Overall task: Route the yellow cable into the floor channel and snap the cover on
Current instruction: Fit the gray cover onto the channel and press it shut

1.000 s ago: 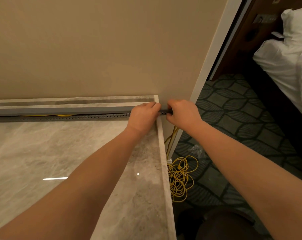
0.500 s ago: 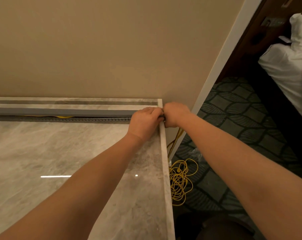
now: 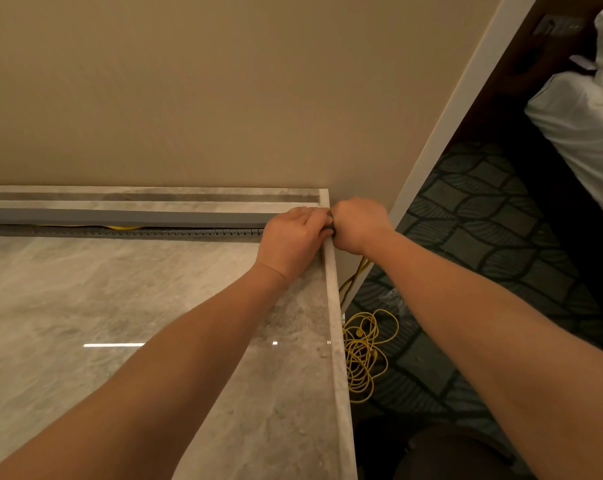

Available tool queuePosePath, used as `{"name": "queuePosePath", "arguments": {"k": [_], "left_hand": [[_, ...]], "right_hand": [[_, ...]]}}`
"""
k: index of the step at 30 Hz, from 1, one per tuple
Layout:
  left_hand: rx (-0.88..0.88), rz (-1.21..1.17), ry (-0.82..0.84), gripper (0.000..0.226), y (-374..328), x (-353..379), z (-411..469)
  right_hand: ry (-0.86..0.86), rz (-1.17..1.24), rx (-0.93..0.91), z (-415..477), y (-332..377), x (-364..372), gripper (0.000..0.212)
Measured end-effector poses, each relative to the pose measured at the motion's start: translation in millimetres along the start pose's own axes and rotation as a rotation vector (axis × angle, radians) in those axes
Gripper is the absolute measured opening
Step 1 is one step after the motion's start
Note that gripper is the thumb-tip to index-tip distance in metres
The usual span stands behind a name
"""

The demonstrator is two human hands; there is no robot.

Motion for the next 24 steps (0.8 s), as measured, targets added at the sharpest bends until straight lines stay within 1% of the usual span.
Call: {"name": "queuePosePath", "arguments": {"k": [11,16,18,24], "left_hand": [[0.026,-0.007,-0.032,0.021,-0.2,-0.8,0.0],[0.045,0.001,-0.041,0.017,-2.6,-2.2,-2.5],[0.038,-0.007,-0.029,0.016,-2.0,-0.8,-2.3],[0.018,-0.019,0.035,0.022,-0.8,0.4,-1.8]], "right_hand": [[-0.026,-0.007,-0.020,0.8,-1.0,2.7,0.011],[-0.064,-0.012,-0.026,-0.4,-2.0,6.5,0.014],[-0.069,-0.003,-0.024,0.1,-2.2,7.5,0.014],[-0.014,0.025,0.011,-1.2,-0.3,1.8,0.013]]}}
Point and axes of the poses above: each hand's wrist, its own z-axis towards the middle knuckle, its own x-axis out of the palm, y = z × x, the point moved 2 cm from there along z, towards the middle knuckle, and after that the axes turned 9 degrees about z, right-handed, at the moved point
